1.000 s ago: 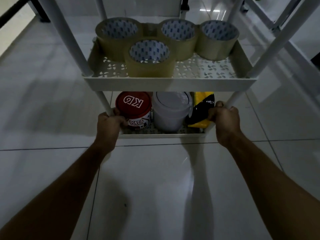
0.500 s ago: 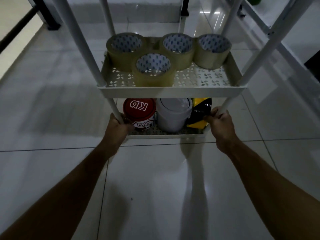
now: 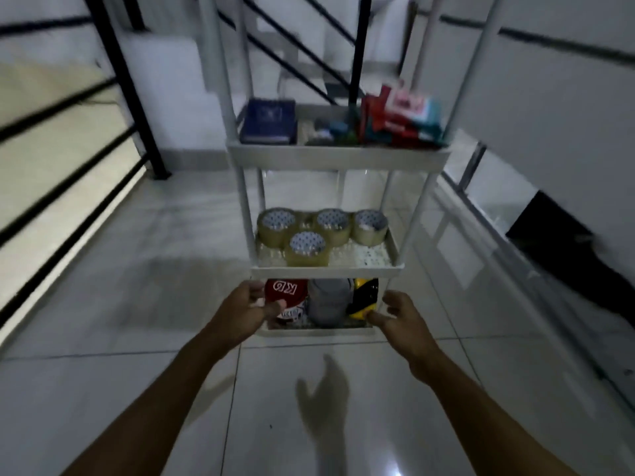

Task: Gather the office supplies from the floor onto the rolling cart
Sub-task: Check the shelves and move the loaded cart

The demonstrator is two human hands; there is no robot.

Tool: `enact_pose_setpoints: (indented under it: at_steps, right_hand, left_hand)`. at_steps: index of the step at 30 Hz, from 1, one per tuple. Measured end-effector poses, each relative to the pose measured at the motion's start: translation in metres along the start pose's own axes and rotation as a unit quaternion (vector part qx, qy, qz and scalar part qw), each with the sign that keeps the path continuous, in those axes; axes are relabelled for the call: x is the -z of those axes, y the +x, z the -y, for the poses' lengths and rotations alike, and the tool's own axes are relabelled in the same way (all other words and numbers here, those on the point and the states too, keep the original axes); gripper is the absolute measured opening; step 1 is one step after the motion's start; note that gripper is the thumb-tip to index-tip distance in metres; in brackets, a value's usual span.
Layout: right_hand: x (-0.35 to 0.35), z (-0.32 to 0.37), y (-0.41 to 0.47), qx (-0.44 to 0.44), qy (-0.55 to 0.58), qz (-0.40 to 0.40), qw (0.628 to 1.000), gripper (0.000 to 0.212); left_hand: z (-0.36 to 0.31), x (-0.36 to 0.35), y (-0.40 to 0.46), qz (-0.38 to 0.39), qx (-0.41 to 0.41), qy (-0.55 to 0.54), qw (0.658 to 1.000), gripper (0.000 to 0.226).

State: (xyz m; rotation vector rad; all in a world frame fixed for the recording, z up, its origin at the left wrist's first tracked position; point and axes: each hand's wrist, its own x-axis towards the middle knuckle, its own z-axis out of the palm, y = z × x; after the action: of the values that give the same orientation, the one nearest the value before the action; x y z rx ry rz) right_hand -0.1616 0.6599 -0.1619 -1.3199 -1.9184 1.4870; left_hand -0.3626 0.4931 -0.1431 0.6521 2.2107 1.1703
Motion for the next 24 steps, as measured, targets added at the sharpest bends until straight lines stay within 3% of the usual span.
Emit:
enact_pose_setpoints:
  at_steps: [6, 10, 13, 16, 24]
  right_hand:
    - [0.029, 0.076, -0.109, 0.104, -0.028, 0.033, 0.994, 0.040]
    - [0.047, 0.107, -0.167, 0.131, -0.048, 0.049, 0.989, 0.062]
    - [0.062, 0.128, -0.208, 0.149, -0.054, 0.058, 0.986, 0.050]
    - [0.076, 0.141, -0.241, 0.161, -0.063, 0.053, 0.984, 0.064]
    - [0.089, 0.137, -0.310, 0.224, -0.088, 0.017, 0.970, 0.067]
  left_hand:
    - [-0.060, 0.031, -0.115, -0.006, -0.102, -0.033, 0.994, 0.062]
    - [-0.077, 0.048, -0.178, -0.019, -0.135, -0.035, 0.990, 0.057]
    - [-0.083, 0.064, -0.219, -0.033, -0.149, -0.034, 0.988, 0.054]
    - [-0.088, 0.080, -0.250, -0.045, -0.156, -0.027, 0.986, 0.056]
    - [-0.096, 0.106, -0.315, -0.090, -0.213, -0.014, 0.973, 0.060]
